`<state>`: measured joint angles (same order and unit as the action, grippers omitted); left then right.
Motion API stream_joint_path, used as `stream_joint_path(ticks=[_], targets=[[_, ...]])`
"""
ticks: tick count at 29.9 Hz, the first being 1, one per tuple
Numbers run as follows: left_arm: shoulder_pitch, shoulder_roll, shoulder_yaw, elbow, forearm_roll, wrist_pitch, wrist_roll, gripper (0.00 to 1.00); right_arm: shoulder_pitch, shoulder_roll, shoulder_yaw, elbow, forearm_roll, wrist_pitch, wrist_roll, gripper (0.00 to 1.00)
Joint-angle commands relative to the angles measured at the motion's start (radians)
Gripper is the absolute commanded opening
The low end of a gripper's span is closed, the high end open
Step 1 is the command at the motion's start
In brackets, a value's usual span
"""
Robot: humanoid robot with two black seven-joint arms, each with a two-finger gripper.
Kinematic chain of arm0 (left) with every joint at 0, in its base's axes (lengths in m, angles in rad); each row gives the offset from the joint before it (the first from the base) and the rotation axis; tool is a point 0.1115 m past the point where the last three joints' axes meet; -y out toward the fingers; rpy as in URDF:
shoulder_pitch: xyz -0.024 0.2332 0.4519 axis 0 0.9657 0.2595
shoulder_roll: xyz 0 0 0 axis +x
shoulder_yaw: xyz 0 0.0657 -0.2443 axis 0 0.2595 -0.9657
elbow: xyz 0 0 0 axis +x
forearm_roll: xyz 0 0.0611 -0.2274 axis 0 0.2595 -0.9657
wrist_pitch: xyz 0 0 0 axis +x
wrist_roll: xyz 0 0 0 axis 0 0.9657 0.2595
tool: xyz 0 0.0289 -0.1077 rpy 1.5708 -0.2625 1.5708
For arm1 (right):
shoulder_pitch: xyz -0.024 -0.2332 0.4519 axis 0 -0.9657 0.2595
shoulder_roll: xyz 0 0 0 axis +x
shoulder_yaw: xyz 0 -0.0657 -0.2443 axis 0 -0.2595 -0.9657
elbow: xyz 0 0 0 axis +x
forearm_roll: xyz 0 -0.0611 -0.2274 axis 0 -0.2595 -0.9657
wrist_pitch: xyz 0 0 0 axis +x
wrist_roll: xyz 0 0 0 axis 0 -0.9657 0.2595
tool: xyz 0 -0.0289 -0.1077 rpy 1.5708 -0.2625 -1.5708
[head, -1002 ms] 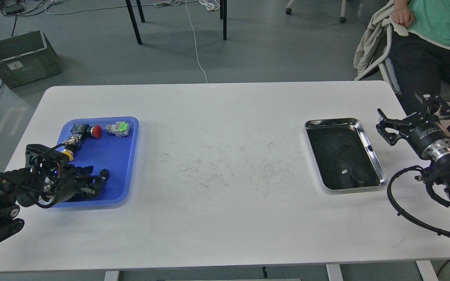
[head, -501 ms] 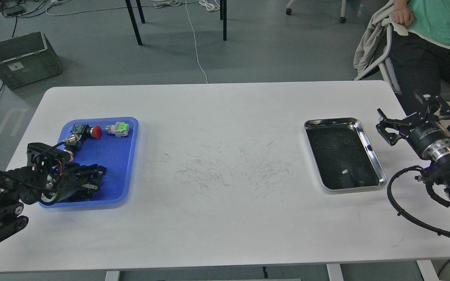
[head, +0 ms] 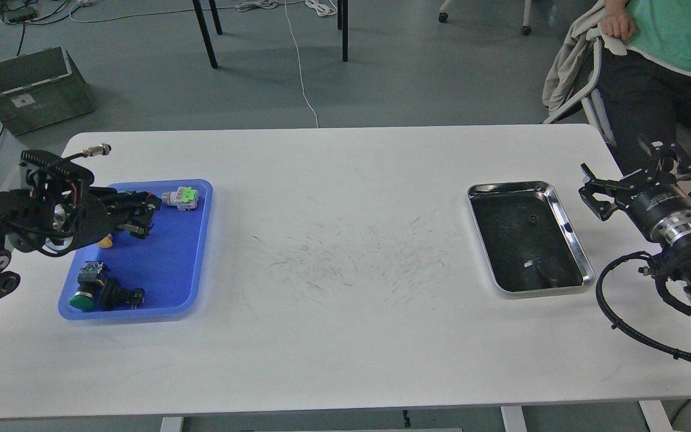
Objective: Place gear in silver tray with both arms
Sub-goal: 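Carry the second gear with the left gripper toward the table center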
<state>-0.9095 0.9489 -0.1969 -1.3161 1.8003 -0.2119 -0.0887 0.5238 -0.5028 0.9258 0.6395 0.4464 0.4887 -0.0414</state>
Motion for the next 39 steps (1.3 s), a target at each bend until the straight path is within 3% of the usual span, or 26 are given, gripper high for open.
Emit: stream_joint_path(ticks=[1, 5, 10, 20, 29, 39], targets=[[-0.121, -0.016, -0.013, -0.129, -0.077, -0.072, 0.085, 0.04, 0.002, -0.003, 0.008, -0.001, 0.002, 0.0, 0.0, 0.97], [-0.17, -0.206, -0.007, -0.164, -0.145, -0.077, 0.199, 0.04, 0.015, -0.005, 0.004, -0.009, 0.0, 0.0, 0.0, 0.97], [-0.147, -0.473, 0.013, -0.072, -0.13, -0.07, 0.262, 0.04, 0.015, -0.006, 0.011, -0.009, 0.002, 0.0, 0.0, 0.97], [-0.069, -0.939, 0.086, 0.216, -0.064, -0.041, 0.273, 0.04, 0.015, -0.01, 0.007, -0.017, 0.002, 0.0, 0.0, 0.97], [0.027, -0.949, 0.08, 0.343, -0.042, -0.031, 0.271, 0.04, 0.015, -0.006, 0.008, -0.008, 0.002, 0.0, 0.0, 0.97], [0.05, -0.949, 0.076, 0.33, -0.053, 0.022, 0.271, 0.06, 0.015, -0.003, 0.014, -0.008, 0.002, 0.0, 0.0, 0.97]])
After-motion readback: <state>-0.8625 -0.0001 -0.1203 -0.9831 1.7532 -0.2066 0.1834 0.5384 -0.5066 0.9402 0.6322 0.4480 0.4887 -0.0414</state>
